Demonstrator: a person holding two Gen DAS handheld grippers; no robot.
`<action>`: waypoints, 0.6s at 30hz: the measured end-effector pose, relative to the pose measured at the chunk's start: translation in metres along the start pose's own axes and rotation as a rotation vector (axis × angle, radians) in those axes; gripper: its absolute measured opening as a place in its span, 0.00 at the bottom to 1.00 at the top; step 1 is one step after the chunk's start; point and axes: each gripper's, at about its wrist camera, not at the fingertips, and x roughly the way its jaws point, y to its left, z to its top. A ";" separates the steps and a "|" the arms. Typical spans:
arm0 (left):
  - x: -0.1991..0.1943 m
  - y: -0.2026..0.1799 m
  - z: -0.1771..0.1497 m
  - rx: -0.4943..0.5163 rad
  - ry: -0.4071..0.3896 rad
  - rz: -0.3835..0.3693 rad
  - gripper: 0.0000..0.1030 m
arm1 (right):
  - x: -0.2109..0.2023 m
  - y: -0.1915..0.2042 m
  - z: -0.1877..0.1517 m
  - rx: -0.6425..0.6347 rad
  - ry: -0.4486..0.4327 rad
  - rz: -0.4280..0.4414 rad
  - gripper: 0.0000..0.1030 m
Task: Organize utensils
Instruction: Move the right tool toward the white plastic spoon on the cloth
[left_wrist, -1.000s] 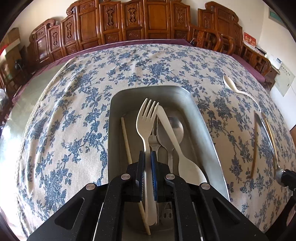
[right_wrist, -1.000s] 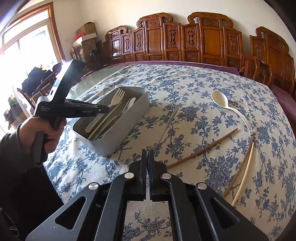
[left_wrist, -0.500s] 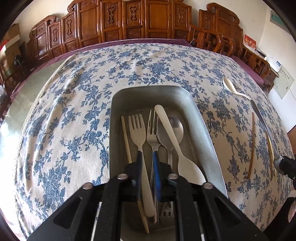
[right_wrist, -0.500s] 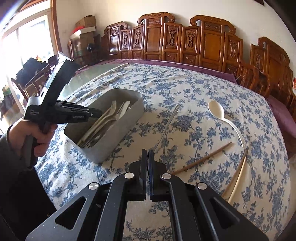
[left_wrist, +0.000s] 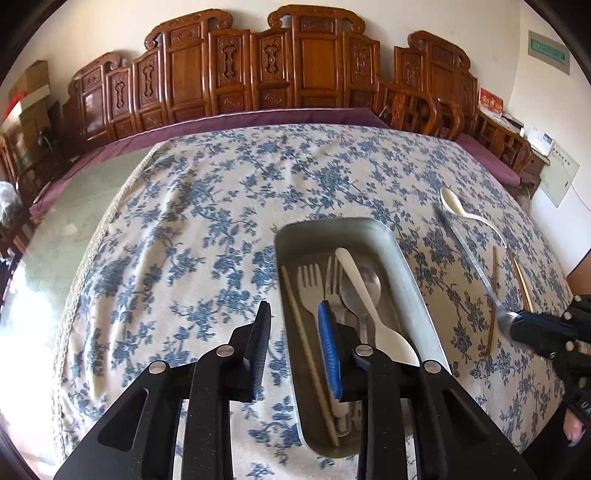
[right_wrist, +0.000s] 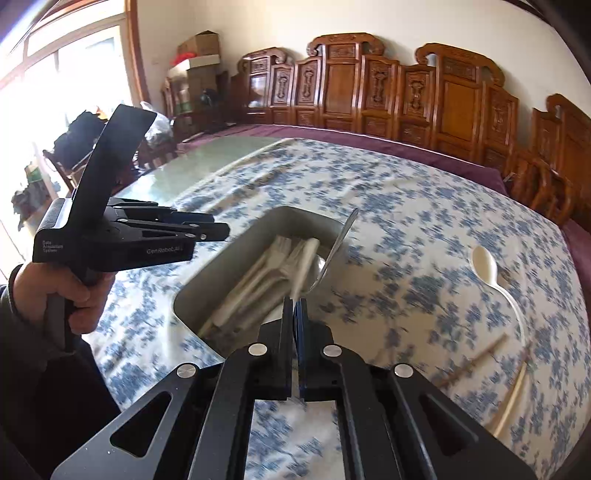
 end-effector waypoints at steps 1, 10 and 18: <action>-0.002 0.005 0.001 -0.009 -0.004 0.000 0.29 | 0.004 0.004 0.003 -0.007 0.002 0.008 0.03; -0.006 0.026 0.003 -0.053 -0.021 0.017 0.34 | 0.045 0.032 0.015 -0.049 0.038 0.055 0.03; -0.007 0.032 0.004 -0.073 -0.027 0.025 0.34 | 0.083 0.033 0.012 -0.052 0.098 0.046 0.03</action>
